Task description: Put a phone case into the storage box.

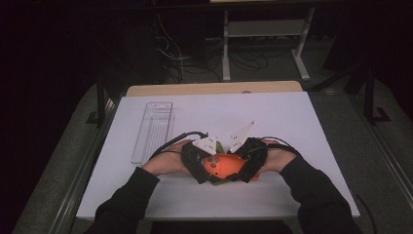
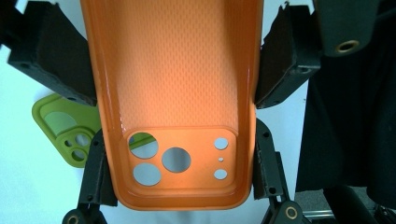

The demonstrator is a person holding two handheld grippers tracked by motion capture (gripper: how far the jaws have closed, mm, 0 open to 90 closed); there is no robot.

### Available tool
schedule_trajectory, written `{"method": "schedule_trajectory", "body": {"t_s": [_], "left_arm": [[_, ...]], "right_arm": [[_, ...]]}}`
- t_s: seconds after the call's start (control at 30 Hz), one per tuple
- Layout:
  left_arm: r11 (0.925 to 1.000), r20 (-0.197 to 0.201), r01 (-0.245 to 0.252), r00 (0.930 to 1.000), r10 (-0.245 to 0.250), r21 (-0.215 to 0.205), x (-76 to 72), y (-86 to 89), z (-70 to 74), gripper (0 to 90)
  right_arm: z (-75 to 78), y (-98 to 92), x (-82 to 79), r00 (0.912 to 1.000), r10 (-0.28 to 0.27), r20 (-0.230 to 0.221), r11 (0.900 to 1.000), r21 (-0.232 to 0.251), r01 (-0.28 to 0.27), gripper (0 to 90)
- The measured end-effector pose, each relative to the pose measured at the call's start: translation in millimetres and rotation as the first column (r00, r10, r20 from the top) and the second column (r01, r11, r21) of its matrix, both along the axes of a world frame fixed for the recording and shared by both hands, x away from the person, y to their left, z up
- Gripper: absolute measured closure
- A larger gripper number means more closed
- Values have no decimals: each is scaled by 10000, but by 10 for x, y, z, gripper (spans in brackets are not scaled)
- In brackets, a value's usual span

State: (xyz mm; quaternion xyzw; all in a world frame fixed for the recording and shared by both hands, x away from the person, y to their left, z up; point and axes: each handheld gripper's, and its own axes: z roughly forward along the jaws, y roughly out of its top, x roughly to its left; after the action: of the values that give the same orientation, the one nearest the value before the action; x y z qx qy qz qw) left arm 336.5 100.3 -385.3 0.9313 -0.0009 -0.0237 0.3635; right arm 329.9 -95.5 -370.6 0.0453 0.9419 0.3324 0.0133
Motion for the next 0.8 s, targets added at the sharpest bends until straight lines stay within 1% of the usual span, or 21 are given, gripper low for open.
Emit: {"method": "schedule_trajectory", "body": {"t_s": [0.17,0.27,0.33,0.37,0.4,0.47,0.5,0.53,0.6,0.63,0.7,0.73,0.77,0.8], "left_arm": [[10000,-112,7,9999,-7,-14,4,1,-1,145],[10000,-315,-14,9995,15,52,10,-9,-9,150],[10000,-237,16,9997,-15,57,5,-12,-8,154],[10000,-265,15,9996,-13,74,2,-15,-7,155],[10000,-224,13,9997,-11,91,-3,-17,-6,156],[9999,-331,35,9994,-30,130,-9,-20,-10,157],[9998,-376,28,9993,-21,183,-11,-22,-12,158],[9997,-339,-21,9994,29,243,-9,-22,-15,158],[9995,-380,-38,9993,49,312,1,-16,-24,158],[9995,-434,-111,9990,124,295,5,-11,-27,158],[9994,-461,-235,9986,246,245,12,8,-31,158],[9993,-475,-305,9984,315,230,18,20,-29,158],[9991,-420,-327,9985,338,269,34,34,-25,158],[9982,-594,-587,9965,593,105,25,39,-31,158]], "right_arm": [[-2,-1,0,10000,15,-62,10000,2,-15,150],[-1,-7,2,10000,52,-65,10000,-33,-52,149],[-3,-9,2,9999,94,-79,10000,-26,-94,147],[-5,-8,-1,10000,82,-50,10000,-46,-82,145],[-8,-7,0,9999,94,-142,9999,-60,-95,142],[-17,-4,-4,9998,102,-147,9999,-67,-103,137],[-26,-2,-3,9995,96,-287,9999,-71,-98,133],[-38,2,-4,9993,55,-369,9999,-105,-59,121],[-41,-7,1,9996,-93,-254,9998,-205,87,97],[-37,-18,10,9991,-195,-379,9997,-181,188,63],[-18,-51,27,9978,-488,-442,9988,-110,484,38],[-8,-73,45,9979,-564,-332,9984,-13,564,24],[8,-100,52,9967,-766,-253,9970,79,768,23],[26,-131,58,9950,-949,-304,9953,168,954,21]]}}
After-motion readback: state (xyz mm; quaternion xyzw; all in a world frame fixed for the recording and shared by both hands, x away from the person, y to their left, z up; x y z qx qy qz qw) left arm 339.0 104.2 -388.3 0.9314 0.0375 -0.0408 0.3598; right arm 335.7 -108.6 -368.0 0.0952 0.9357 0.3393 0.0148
